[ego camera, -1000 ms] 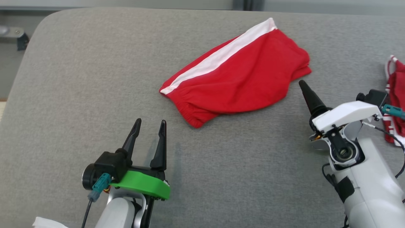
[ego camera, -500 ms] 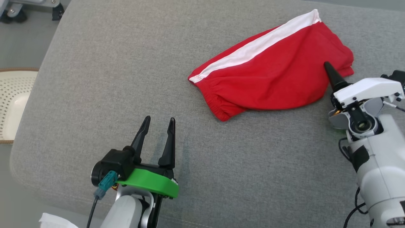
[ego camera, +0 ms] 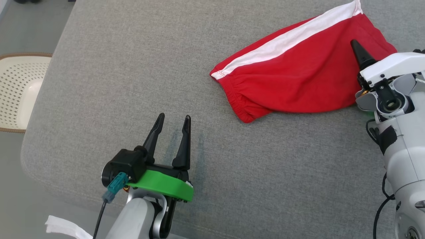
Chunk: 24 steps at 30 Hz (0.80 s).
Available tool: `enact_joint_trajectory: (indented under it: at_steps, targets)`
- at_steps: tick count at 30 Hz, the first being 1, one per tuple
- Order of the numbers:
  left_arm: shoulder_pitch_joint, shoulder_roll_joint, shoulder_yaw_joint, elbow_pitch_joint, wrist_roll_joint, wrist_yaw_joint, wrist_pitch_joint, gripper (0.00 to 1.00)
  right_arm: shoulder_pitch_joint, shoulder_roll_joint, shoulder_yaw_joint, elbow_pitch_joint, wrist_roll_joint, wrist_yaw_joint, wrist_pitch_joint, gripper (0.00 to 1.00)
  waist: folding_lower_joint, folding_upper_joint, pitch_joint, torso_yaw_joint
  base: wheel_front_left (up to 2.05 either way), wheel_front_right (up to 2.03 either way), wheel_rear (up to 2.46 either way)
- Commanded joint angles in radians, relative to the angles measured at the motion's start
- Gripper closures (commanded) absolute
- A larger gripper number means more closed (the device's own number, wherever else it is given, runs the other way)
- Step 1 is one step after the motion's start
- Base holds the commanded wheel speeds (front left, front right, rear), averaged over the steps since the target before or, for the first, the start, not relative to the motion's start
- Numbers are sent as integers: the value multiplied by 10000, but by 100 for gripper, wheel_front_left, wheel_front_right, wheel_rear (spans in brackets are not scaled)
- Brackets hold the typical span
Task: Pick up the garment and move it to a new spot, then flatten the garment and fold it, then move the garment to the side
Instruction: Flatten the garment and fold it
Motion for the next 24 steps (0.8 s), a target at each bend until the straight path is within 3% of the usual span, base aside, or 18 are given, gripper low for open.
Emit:
enact_joint_trajectory:
  at_steps: [1,2,3,4,17,24]
  targets:
    - [-134,20,-24,-15,-68,44,0,0,274,443,109,434,48,71,157,0,1,0,40,57,0,0,0]
    - [-139,20,-29,-11,-84,53,0,0,244,428,111,451,10,70,116,22,1,0,43,70,0,0,0]
    - [-142,20,-41,-2,-92,67,0,0,210,384,104,459,-47,70,-6,90,1,0,44,83,0,0,0]
    - [-144,20,-48,3,-109,66,0,0,184,346,103,461,-102,70,-85,100,1,0,44,91,0,0,0]
    - [-169,19,67,170,12,34,0,0,323,111,114,164,-184,32,-1051,100,1,0,-204,-162,0,0,0]
    - [126,21,318,301,137,-50,0,0,934,102,251,-608,73,32,-1716,100,1,0,-715,-635,0,0,0]
